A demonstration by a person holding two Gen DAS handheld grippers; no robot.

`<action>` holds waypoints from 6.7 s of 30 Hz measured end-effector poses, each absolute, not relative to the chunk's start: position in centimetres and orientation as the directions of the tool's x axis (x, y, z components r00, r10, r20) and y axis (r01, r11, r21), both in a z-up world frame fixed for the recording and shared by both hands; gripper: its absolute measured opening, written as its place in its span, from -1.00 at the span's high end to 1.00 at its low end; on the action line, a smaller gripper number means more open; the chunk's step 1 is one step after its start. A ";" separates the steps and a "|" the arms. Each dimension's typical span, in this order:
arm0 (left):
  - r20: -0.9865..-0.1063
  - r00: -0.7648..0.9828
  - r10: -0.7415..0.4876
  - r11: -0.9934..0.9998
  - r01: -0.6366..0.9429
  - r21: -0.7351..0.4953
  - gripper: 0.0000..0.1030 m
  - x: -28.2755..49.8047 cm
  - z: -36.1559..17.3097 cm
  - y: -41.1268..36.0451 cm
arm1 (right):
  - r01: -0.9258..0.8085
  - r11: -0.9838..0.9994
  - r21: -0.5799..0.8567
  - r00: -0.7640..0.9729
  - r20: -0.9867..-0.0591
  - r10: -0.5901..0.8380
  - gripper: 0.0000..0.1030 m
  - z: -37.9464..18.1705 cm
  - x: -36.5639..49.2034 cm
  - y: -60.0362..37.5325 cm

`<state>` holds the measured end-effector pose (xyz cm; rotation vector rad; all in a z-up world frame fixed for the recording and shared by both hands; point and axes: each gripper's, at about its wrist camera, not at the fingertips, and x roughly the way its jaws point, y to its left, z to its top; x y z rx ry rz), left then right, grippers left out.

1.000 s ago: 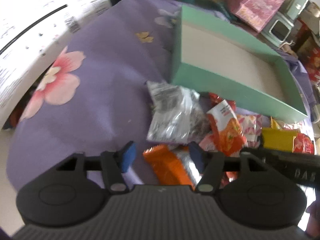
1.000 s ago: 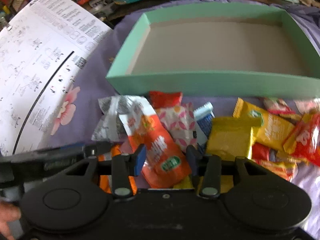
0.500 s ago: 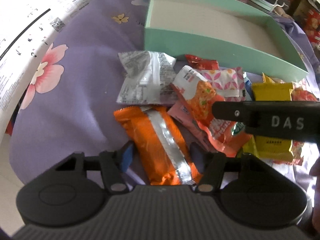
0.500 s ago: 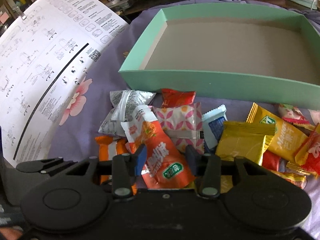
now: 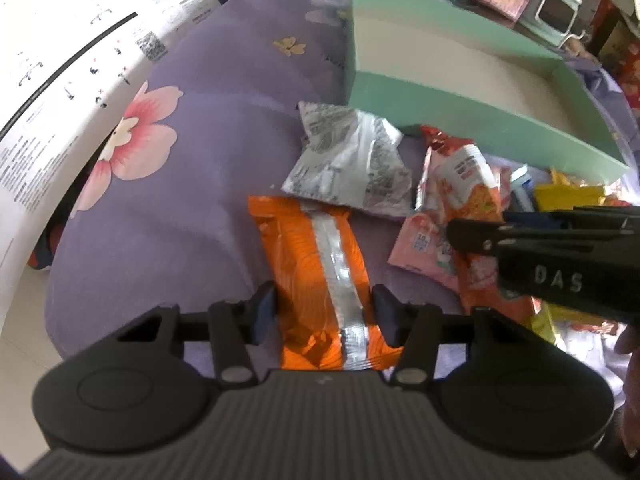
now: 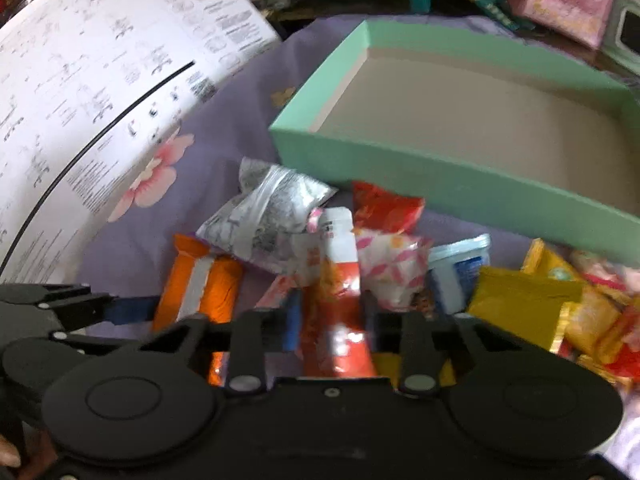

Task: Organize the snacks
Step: 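Grasp the orange-and-silver bar with the left tool while the right tool grasps the orange pouch, then carry both snacks into the green tray and open both tools, then grasp the yellow stick snack with the left tool while the right tool grasps the yellow bar, then place both yellow snacks into the tray beside the earlier snacks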

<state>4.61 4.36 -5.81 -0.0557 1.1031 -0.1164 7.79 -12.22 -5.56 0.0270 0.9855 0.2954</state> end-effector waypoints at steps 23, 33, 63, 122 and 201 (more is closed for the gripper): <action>-0.767 0.590 -0.251 0.968 0.148 -0.203 0.18 7.5 2.2 4.1 | -0.013 0.913 0.407 0.589 -0.735 0.336 0.68 1.4 10.1 -21.9; -0.847 0.503 -0.172 0.985 0.088 -0.148 -0.02 6.6 -2.1 5.9 | -0.014 0.921 0.390 0.535 -0.775 0.337 0.70 -1.6 9.3 -20.4; -0.845 0.515 -0.144 0.986 0.144 -0.080 0.07 3.7 -2.4 6.8 | 0.035 0.942 0.334 0.563 -0.785 0.258 0.65 -2.9 8.8 -20.2; -0.776 0.627 -0.071 0.987 0.155 0.035 -1.00 22.2 1.0 -3.6 | 0.014 0.958 0.287 0.648 -0.732 0.210 -1.00 1.1 19.2 -24.6; -0.874 0.345 -0.343 0.913 0.343 -0.222 0.75 6.0 -6.5 -5.9 | 0.166 0.943 0.289 0.512 -0.842 0.168 0.04 -5.8 4.0 -20.5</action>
